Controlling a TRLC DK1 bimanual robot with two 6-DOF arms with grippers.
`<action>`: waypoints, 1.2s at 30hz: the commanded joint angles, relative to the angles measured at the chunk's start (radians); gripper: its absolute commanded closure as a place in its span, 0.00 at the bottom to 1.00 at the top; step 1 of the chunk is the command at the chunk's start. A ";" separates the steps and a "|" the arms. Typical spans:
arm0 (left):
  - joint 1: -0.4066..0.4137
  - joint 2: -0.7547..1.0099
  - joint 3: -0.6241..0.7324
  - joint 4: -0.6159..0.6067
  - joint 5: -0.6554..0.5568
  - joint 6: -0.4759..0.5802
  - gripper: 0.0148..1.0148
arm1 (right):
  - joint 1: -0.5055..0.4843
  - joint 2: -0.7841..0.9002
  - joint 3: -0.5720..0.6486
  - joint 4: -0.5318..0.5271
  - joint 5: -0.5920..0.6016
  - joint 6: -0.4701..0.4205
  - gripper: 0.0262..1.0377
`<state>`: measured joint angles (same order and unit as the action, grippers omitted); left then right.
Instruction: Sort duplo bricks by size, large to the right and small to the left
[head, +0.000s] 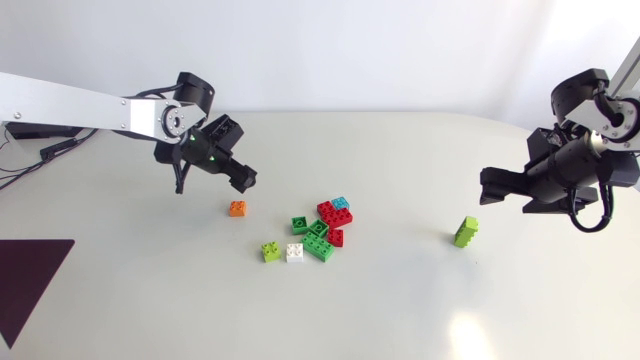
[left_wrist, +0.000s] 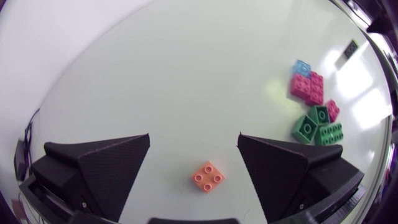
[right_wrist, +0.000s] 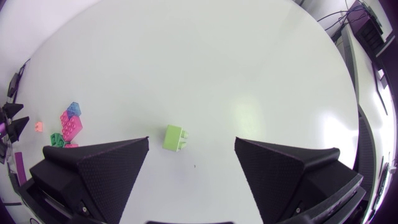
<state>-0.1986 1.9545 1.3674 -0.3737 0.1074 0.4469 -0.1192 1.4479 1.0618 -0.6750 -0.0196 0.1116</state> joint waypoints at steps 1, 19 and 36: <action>-0.001 0.053 -0.022 0.032 -0.068 -0.189 0.03 | -0.014 -0.011 -0.016 -0.008 -0.002 -0.006 0.04; -0.038 0.081 -0.030 -0.166 -0.123 -0.430 0.03 | -0.013 -0.020 -0.049 0.005 -0.008 -0.001 0.04; 0.013 -0.115 -0.202 -0.163 -0.123 -0.419 0.03 | -0.028 -0.073 -0.057 -0.024 -0.029 -0.015 0.04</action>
<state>-0.2111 1.9125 1.2148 -0.5385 -0.0189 0.0322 -0.1387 1.4025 1.0290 -0.6796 -0.0376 0.1108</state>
